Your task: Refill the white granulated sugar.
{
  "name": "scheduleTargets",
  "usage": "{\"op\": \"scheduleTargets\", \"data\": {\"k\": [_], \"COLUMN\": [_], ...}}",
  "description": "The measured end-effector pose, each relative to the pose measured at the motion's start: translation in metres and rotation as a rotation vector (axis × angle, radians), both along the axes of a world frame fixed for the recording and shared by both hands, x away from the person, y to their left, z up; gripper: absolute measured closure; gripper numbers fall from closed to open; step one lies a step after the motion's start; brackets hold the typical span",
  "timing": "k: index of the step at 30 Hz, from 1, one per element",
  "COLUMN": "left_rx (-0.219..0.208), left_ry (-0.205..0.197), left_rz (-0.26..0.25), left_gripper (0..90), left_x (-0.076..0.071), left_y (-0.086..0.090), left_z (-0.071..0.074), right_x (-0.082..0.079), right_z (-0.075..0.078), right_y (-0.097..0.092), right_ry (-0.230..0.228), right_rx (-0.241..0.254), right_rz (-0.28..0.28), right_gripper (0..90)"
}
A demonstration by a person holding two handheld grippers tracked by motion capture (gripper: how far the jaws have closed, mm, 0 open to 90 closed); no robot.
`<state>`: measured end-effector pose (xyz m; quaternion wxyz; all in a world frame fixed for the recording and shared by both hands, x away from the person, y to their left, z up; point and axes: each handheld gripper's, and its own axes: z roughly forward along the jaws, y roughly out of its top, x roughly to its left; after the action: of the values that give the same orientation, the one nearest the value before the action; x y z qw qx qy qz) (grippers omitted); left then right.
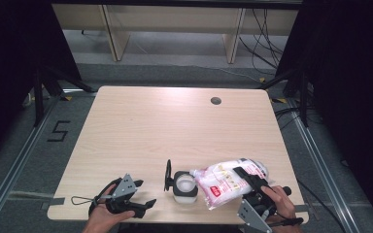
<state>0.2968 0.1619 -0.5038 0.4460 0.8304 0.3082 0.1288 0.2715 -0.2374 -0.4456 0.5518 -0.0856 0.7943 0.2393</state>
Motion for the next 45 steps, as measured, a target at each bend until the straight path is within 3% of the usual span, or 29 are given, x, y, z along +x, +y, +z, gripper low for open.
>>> {"op": "scheduleTargets", "data": {"k": [1, 2, 3, 4, 5, 6, 8, 11, 13, 16, 18, 19, 20, 21, 22, 23, 26, 33, 34, 35, 36, 39, 42, 45], "left_rx": [0.0, 0.029, 0.029, 0.01, 0.01, -0.003, 0.001, 0.009, 0.008, 0.0, 0.02, 0.004, 0.032, 0.032, 0.006, -0.012, 0.014, 0.019, -0.001, -0.001, 0.02, 0.025, 0.025, 0.01], "left_ry": [0.0, 0.008, 0.008, 0.009, 0.009, -0.005, -0.01, -0.008, -0.008, -0.004, -0.013, -0.008, -0.011, -0.011, -0.009, 0.006, 0.003, 0.008, 0.01, 0.01, 0.007, 0.008, 0.005, -0.003], "left_rz": [0.0, -0.002, -0.002, 0.003, 0.003, 0.001, -0.002, -0.007, -0.006, -0.002, -0.013, -0.002, -0.011, -0.011, 0.002, 0.015, 0.009, 0.005, 0.007, 0.007, -0.002, 0.006, 0.013, 0.013], "left_gripper": [19.5, 19.5, 19.5, 19.5, 19.5, 19.5, 19.5, 19.5, 19.5, 19.5, 19.5, 19.5, 19.5, 19.6, 19.5, 19.5, 19.6, 19.6, 19.6, 19.6, 19.6, 19.6, 19.6, 19.6], "left_x": [0.0, 0.0, 0.0, -0.001, -0.001, -0.001, -0.001, 0.0, 0.0, -0.001, 0.0, -0.001, 0.0, 0.0, -0.001, -0.003, -0.002, -0.001, -0.002, -0.002, -0.001, -0.001, -0.001, -0.002], "left_y": [0.0, 0.001, 0.001, 0.001, 0.001, 0.001, 0.001, 0.002, 0.002, 0.001, 0.003, 0.002, 0.004, 0.004, 0.002, 0.001, 0.003, 0.004, 0.003, 0.003, 0.004, 0.004, 0.004, 0.004], "left_z": [0.0, 0.001, 0.001, 0.0, 0.0, 0.0, 0.0, 0.0, 0.0, 0.0, 0.0, 0.0, 0.001, 0.001, 0.0, 0.0, 0.0, 0.0, -0.001, -0.001, 0.0, 0.001, 0.001, 0.001], "right_x": [0.0, 0.003, 0.003, 0.006, 0.006, 0.007, 0.009, 0.013, 0.013, 0.022, 0.023, 0.026, 0.026, 0.026, 0.03, 0.03, 0.038, 0.053, 0.059, 0.059, 0.067, 0.074, 0.085, 0.089], "right_z": [0.0, 0.002, 0.002, 0.002, 0.002, -0.002, -0.001, 0.0, -0.002, -0.001, -0.002, -0.003, -0.006, -0.006, -0.009, -0.009, -0.015, -0.021, -0.023, -0.023, -0.026, -0.028, -0.033, -0.036], "right_y": [0.0, -0.002, -0.002, -0.005, -0.005, -0.007, -0.008, -0.011, -0.013, -0.019, -0.02, -0.021, -0.022, -0.022, -0.023, -0.023, -0.025, -0.028, -0.03, -0.03, -0.032, -0.034, -0.038, -0.039], "right_ry": [0.0, 0.018, 0.018, 0.048, 0.048, 0.102, 0.092, 0.093, 0.153, 0.172, 0.181, 0.196, 0.263, 0.263, 0.29, 0.29, 0.365, 0.438, 0.451, 0.451, 0.483, 0.48, 0.512, 0.538], "right_rx": [0.0, 0.026, 0.026, 0.075, 0.075, 0.154, 0.135, 0.166, 0.236, 0.28, 0.299, 0.318, 0.392, 0.392, 0.446, 0.446, 0.545, 0.642, 0.675, 0.675, 0.707, 0.738, 0.79, 0.812], "right_rz": [0.0, 0.0, 0.0, 0.0, 0.0, -0.013, -0.001, 0.002, -0.014, 0.017, 0.016, 0.021, 0.015, 0.015, 0.016, 0.016, 0.024, 0.029, 0.023, 0.023, 0.024, 0.022, -0.002, -0.02], "right_gripper": [64.9, 65.1, 65.1, 65.3, 65.3, 65.5, 65.6, 65.9, 66.0, 66.4, 66.5, 66.6, 66.8, 66.8, 66.9, 66.9, 67.1, 67.2, 67.3, 67.3, 67.3, 67.3, 67.5, 67.5]}}
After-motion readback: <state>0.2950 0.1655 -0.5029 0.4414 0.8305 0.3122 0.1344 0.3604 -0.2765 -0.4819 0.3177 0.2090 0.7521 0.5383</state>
